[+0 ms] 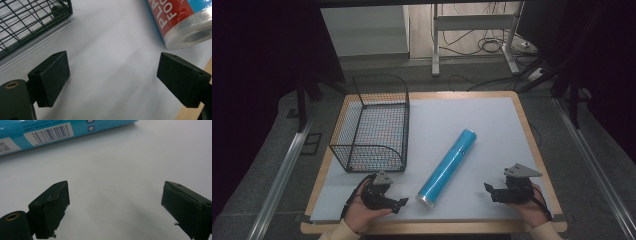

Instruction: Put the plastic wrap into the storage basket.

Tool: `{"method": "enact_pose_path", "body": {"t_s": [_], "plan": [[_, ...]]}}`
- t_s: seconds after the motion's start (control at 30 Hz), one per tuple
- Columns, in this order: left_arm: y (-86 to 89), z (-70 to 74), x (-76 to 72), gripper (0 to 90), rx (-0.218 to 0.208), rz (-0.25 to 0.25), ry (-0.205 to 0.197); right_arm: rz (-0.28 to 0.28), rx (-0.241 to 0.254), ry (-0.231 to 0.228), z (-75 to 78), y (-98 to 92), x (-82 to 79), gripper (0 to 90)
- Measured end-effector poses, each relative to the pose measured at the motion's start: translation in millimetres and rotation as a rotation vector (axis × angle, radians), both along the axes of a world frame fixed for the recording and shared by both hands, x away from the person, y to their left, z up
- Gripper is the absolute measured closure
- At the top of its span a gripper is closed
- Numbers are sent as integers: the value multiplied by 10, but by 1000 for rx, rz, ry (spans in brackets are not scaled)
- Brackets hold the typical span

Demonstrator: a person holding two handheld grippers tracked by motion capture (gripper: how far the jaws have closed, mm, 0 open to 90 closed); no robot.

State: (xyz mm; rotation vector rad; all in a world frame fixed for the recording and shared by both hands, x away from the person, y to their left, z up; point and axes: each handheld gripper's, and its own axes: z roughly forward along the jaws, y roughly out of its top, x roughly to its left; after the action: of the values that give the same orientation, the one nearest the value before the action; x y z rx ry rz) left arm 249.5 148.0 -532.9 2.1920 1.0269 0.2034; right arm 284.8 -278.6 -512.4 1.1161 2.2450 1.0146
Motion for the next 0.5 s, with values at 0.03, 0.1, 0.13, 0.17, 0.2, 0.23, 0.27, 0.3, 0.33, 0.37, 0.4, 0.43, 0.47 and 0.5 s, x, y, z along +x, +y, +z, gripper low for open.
{"method": "enact_pose_path", "body": {"t_s": [0.03, 0.1, 0.13, 0.17, 0.2, 0.23, 0.27, 0.3, 0.33, 0.37, 0.4, 0.43, 0.47, 0.5], "plan": [[0, 0, 0, 113, 0, 0, 0, 0, 0, 0, 0, 0, 0, 87], [-4, 8, -15, 120, -6, 7, -3, 0, -4, -7, 10, -7, -15, 91], [-4, 9, -17, 121, -8, 9, -2, 1, -9, -8, 11, -4, -19, 91], [-3, 11, -19, 121, -8, 10, -2, 1, -15, -11, 11, 1, -21, 91], [-1, 14, -22, 121, -8, 11, -3, 1, -17, -11, 11, 7, -22, 91], [-1, 14, -22, 121, -8, 11, -3, 1, -17, -11, 11, 7, -22, 91], [4, 24, -25, 121, -7, 10, -5, 7, -20, -10, 7, 17, -21, 91], [4, 29, -27, 121, -8, 10, -6, 9, -22, -10, 4, 20, -20, 91], [3, 36, -28, 121, -8, 10, -6, 11, -25, -10, -1, 22, -19, 91], [3, 36, -28, 121, -8, 10, -6, 14, -26, -8, -5, 22, -17, 91], [-7, 54, -37, 122, -10, 9, -5, 19, -26, -6, -7, 21, -14, 91], [-7, 54, -37, 123, -10, 9, -5, 19, -26, -6, -7, 21, -14, 91], [-15, 69, -46, 123, -5, 4, -3, 22, -26, -5, -5, 20, -11, 91], [-36, 100, -66, 123, -8, 8, -8, 27, -26, -10, 5, 21, -9, 92]]}}
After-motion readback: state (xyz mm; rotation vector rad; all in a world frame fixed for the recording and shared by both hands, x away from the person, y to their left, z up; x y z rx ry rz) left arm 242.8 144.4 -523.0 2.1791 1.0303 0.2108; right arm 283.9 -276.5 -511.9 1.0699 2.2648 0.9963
